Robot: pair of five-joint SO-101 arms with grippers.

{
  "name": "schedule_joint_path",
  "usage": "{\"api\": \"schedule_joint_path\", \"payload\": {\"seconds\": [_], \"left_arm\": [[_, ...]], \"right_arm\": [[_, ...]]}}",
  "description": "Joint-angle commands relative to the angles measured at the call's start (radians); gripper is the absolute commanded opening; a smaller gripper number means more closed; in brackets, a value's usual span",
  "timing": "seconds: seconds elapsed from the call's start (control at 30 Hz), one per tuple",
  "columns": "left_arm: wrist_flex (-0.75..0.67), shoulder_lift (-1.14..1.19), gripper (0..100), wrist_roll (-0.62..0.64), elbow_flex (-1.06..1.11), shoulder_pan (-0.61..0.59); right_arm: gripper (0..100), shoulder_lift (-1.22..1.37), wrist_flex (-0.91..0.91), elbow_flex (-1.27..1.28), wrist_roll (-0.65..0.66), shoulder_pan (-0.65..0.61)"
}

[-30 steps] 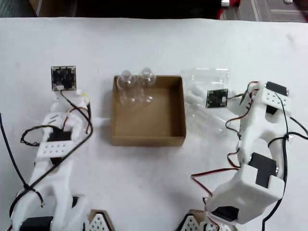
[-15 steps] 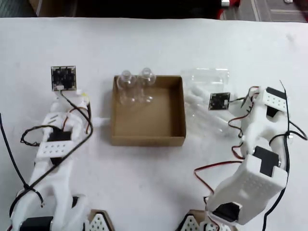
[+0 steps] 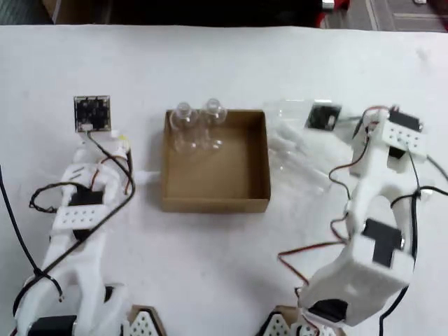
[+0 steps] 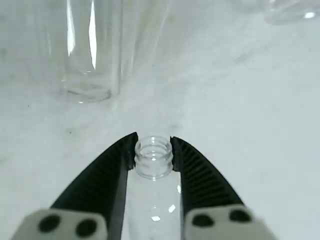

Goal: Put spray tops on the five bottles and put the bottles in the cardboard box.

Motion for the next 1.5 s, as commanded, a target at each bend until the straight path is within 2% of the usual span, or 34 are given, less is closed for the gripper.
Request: {"api": "schedule_joint_path", "payload": {"seconds": [0.0,0.1,0.4,0.57,0.77,1.1,1.37,1.47], "left_arm": [[-0.031,-0.004,2,-0.009,-0.029,0.010],[-0.031,-0.005,2,-0.009,-0.029,0.010],[-0.029,-0.005,2,-0.009,-0.029,0.007],[-0.029,-0.005,2,-0.009,-0.028,0.008],[-0.029,-0.005,2,-0.009,-0.028,0.008],[-0.029,-0.005,2,-0.009,-0.029,0.008],[-0.029,-0.005,2,-0.009,-0.028,0.008],[-0.029,-0.005,2,-0.009,-0.028,0.007]], "right_arm": [[1.6,-0.226,0.091,-0.066,-0.040,-0.062],[1.6,-0.314,0.128,-0.064,-0.094,-0.120],[1.6,-0.464,0.056,-0.063,-0.703,-0.305],[1.6,-0.581,-0.073,0.032,-0.910,-0.407],[1.6,-0.757,-0.384,0.353,-0.987,-0.501],[1.5,-1.053,-0.990,0.873,-0.977,-0.556],[1.6,-1.093,-1.431,1.037,-0.985,-0.559],[1.6,-1.093,-1.575,1.106,-0.987,-0.607]]}}
